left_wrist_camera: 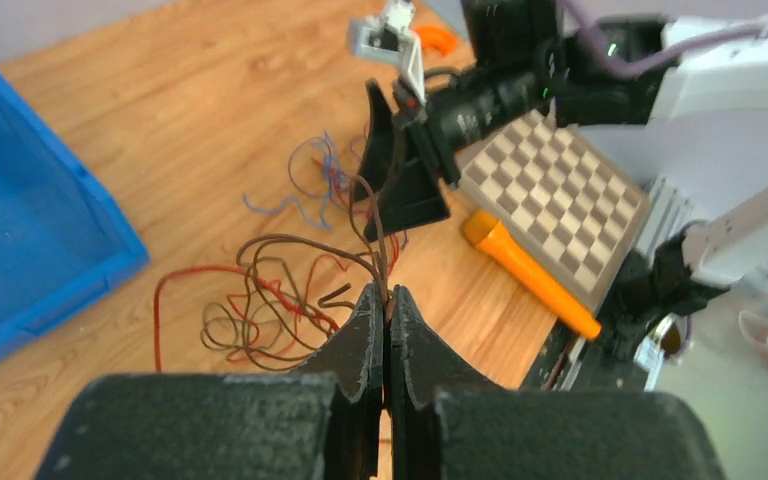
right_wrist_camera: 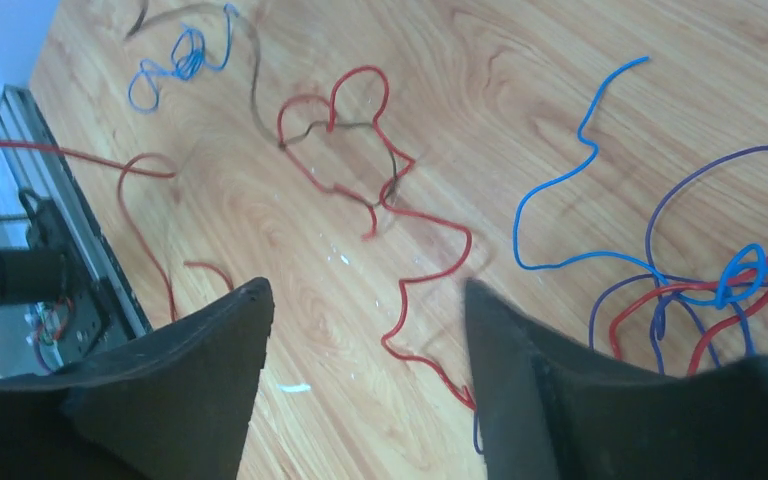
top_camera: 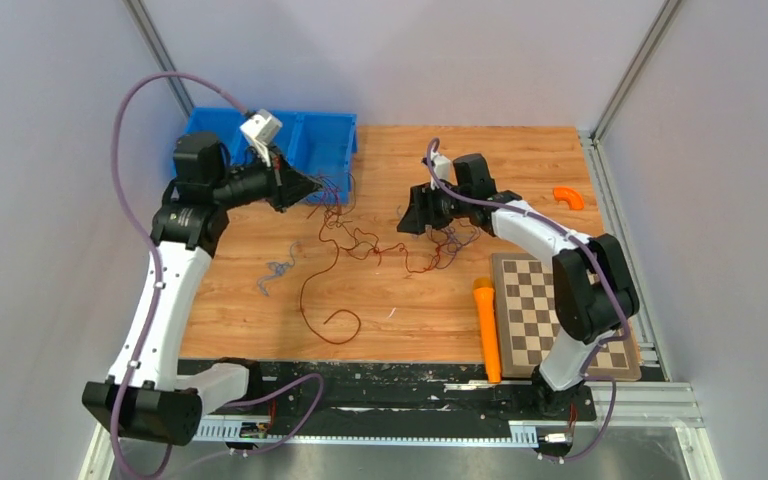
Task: Untangle the cables
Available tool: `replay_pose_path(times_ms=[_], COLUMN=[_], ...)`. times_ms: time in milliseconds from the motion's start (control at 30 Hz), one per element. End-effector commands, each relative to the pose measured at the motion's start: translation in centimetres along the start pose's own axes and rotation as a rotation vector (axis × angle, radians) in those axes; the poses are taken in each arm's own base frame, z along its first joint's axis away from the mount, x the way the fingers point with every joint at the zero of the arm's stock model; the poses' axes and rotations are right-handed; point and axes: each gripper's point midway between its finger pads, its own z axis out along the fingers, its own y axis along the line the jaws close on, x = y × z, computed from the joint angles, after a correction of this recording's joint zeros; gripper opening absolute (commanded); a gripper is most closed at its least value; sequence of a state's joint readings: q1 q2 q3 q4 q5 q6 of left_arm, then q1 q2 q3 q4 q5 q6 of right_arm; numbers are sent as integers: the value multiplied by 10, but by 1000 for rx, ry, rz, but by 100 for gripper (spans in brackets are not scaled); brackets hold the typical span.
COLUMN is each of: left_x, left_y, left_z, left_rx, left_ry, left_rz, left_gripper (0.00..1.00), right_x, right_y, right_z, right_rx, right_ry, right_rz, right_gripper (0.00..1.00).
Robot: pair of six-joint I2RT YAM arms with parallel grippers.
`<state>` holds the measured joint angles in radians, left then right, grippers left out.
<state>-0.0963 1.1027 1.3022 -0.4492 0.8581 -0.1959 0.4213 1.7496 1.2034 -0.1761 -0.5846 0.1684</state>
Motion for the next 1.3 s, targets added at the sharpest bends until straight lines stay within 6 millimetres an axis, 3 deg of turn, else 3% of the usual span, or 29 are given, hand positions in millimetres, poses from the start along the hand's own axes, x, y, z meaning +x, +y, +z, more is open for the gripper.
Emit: replay_pose_path(times_ms=[0, 33, 67, 133, 200, 233, 300, 367, 467, 533, 667, 933, 1133, 1200, 1267], left_x=[22, 51, 66, 111, 133, 128, 125, 134, 177, 205, 240, 292, 313, 318, 316], left_y=[-11, -9, -2, 21, 43, 59, 78, 93, 122, 141, 171, 212, 214, 217, 220], left_z=[16, 20, 20, 14, 2, -9, -26, -43, -66, -72, -71, -73, -76, -80, -82], left_rx=[67, 83, 80, 9, -73, -128, -188, -247, -333, -364, -401, -469, -448, -455, -467], left_ry=[132, 241, 296, 455, 518, 482, 428, 470, 637, 725, 812, 986, 1103, 1141, 1148], left_rz=[218, 169, 210, 164, 112, 82, 22, 74, 170, 184, 197, 183, 185, 185, 200], left_gripper=[0, 0, 1, 13, 33, 51, 75, 82, 84, 83, 80, 73, 70, 64, 46], right_x=[5, 5, 6, 6, 8, 10, 13, 16, 15, 13, 9, 10, 13, 11, 10], right_y=[16, 16, 15, 14, 11, 10, 7, 6, 4, 2, -6, -22, -25, -26, -26], right_z=[-25, -28, -33, -41, -49, -53, -59, -66, -74, -78, -89, -101, -101, -101, -102], right_rx=[-85, -89, -86, -87, -78, -70, -58, -41, -19, -5, 14, 34, 34, 33, 34], right_ry=[51, 55, 58, 60, 69, 81, 95, 108, 106, 100, 78, 71, 82, 80, 78], right_rz=[-42, -44, -40, -42, -46, -36, -62, -75, -89, -86, -53, 1, 8, 10, 10], right_gripper=[76, 80, 84, 91, 97, 98, 99, 99, 99, 99, 99, 99, 98, 97, 97])
